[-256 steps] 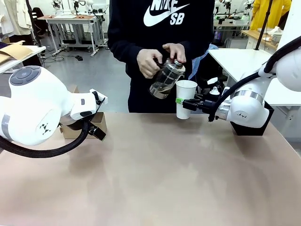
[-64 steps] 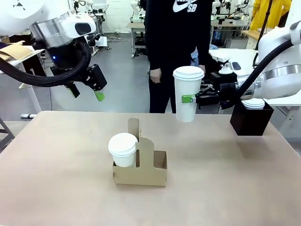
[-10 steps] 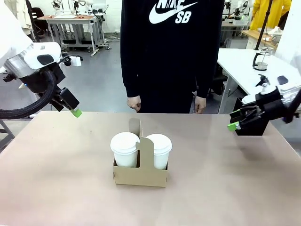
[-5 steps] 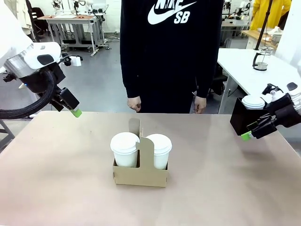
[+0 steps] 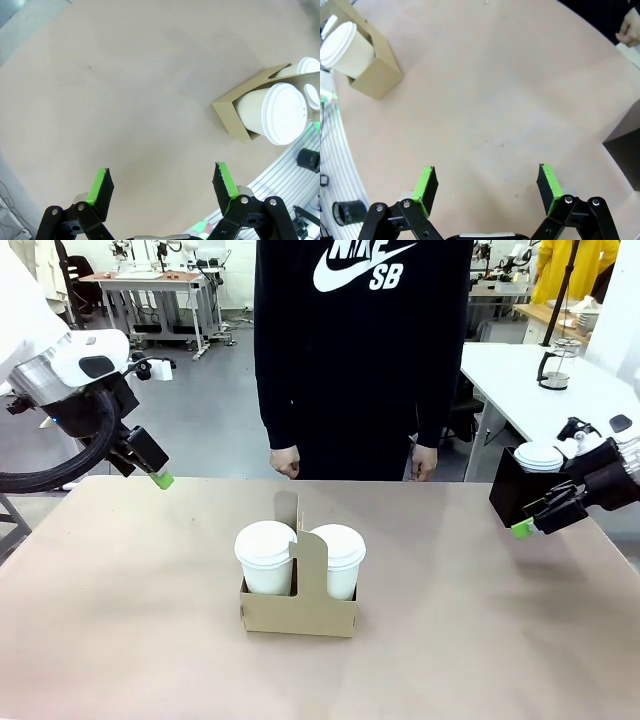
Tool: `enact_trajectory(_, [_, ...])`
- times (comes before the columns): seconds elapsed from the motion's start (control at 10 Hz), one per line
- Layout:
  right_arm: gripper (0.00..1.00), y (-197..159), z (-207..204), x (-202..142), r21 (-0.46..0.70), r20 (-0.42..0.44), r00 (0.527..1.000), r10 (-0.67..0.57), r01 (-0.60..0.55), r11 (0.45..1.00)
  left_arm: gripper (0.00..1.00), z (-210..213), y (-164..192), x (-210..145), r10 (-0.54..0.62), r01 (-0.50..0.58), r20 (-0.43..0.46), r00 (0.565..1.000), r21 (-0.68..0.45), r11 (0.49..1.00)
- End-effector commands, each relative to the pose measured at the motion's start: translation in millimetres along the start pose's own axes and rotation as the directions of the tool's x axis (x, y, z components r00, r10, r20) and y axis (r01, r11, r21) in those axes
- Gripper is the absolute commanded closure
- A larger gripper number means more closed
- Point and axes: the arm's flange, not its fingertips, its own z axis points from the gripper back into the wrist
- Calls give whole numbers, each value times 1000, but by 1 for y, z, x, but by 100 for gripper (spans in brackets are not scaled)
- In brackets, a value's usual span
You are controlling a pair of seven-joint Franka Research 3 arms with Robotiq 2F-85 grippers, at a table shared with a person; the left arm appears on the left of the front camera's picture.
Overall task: Pour a drink into a cup and package it in a carrier.
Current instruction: Insert the held 600 ml Paper Cup into the Cup Carrier.
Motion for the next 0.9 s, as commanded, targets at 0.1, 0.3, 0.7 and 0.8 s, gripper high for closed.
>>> enact_trajectory(0.1, [0,-1,1,-1,-12,-10,1000,-1,0,1000,0,1,0,0,5,-5,2,1000,20,1000])
enact_trajectory(0.3, [0,-1,1,-1,-12,-10,1000,-1,0,1000,0,1,0,0,5,-5,2,1000,20,1000])
enact_trajectory(0.7, [0,-1,1,-1,-12,-10,1000,-1,0,1000,0,1,0,0,5,-5,2,1000,20,1000])
enact_trajectory(0.8, [0,-1,1,-1,-12,-10,1000,-1,0,1000,0,1,0,0,5,-5,2,1000,20,1000])
